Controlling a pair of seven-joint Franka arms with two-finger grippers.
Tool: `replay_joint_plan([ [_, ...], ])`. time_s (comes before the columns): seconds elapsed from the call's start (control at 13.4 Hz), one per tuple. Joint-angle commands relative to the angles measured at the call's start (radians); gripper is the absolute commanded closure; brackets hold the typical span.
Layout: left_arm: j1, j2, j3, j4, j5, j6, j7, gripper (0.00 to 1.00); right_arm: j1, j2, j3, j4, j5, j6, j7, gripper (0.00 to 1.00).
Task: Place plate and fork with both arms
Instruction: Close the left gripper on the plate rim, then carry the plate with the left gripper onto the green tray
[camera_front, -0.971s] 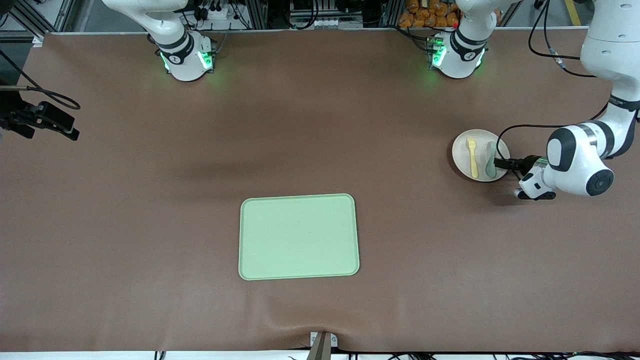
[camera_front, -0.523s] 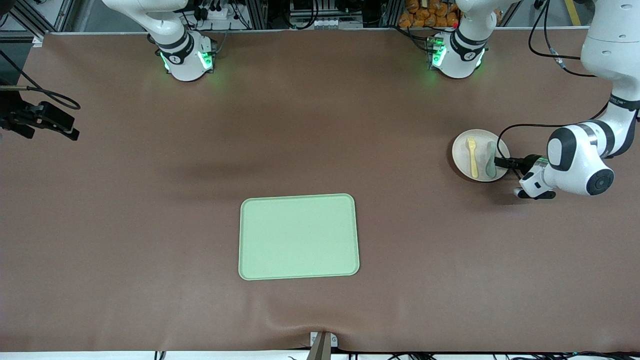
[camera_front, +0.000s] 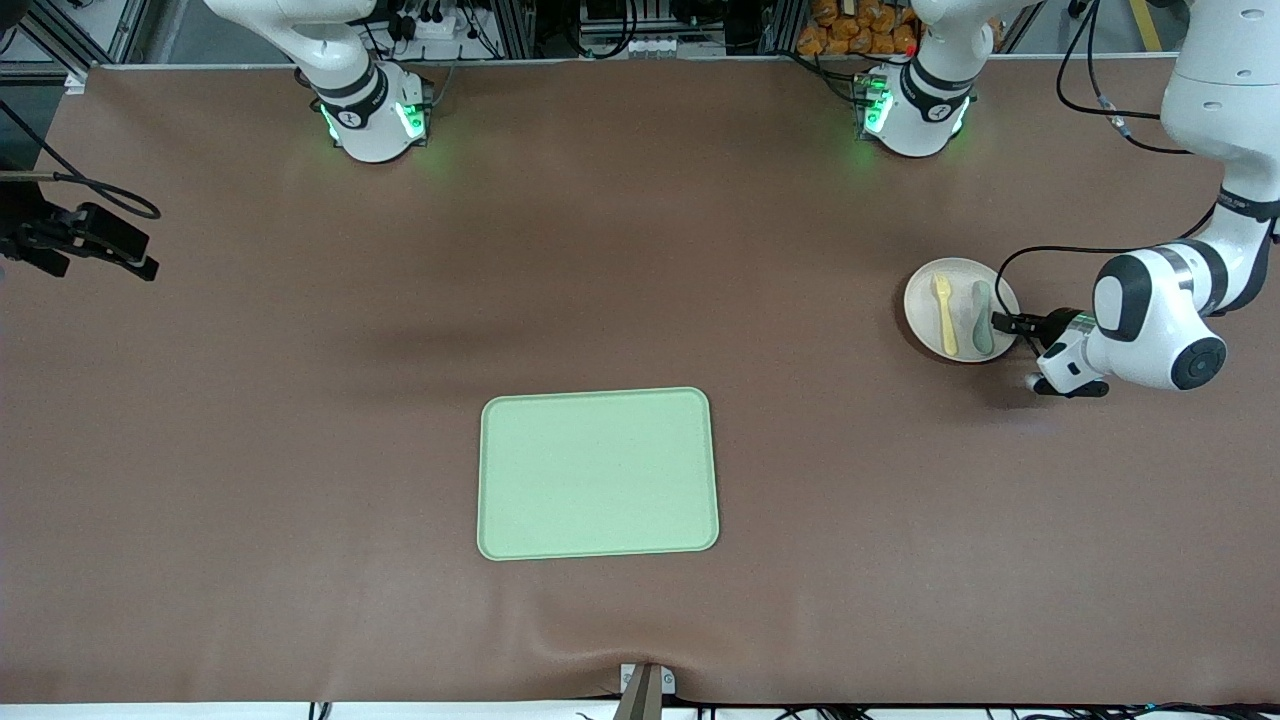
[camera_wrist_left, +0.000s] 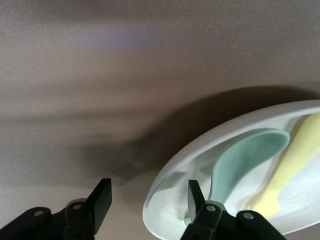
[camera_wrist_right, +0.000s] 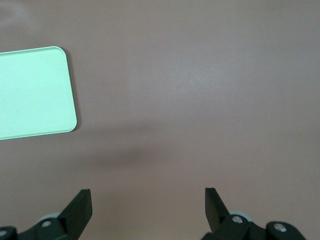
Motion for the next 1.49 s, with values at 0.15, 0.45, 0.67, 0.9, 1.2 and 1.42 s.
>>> replay_joint_plan([
  [0.15,0.007,-0.005,-0.005,-0.008,0.024,0.006,0.010,0.48,0.000,0.006,-0.001,0.017,-0.002,-0.016,0.007,0.00],
  [0.45,-0.004,-0.010,-0.007,-0.005,0.024,0.006,0.010,1.00,0.000,0.006,-0.001,0.017,-0.002,-0.014,0.007,0.00],
  [0.67,-0.002,-0.021,-0.007,0.007,0.024,0.006,0.044,1.00,-0.002,0.006,-0.001,0.017,-0.002,-0.016,0.007,0.00],
  [0.9,0.002,-0.059,-0.016,0.051,0.012,-0.002,0.090,1.00,0.000,0.006,-0.001,0.017,-0.002,-0.014,0.007,0.00],
  [1.2,-0.004,-0.059,-0.056,0.225,-0.065,-0.132,0.089,1.00,-0.002,0.006,-0.001,0.015,-0.002,-0.017,0.007,0.00],
  [1.42,-0.010,-0.045,-0.095,0.321,-0.138,-0.157,0.082,1.00,-0.002,0.006,-0.001,0.015,0.000,-0.017,0.007,0.00],
])
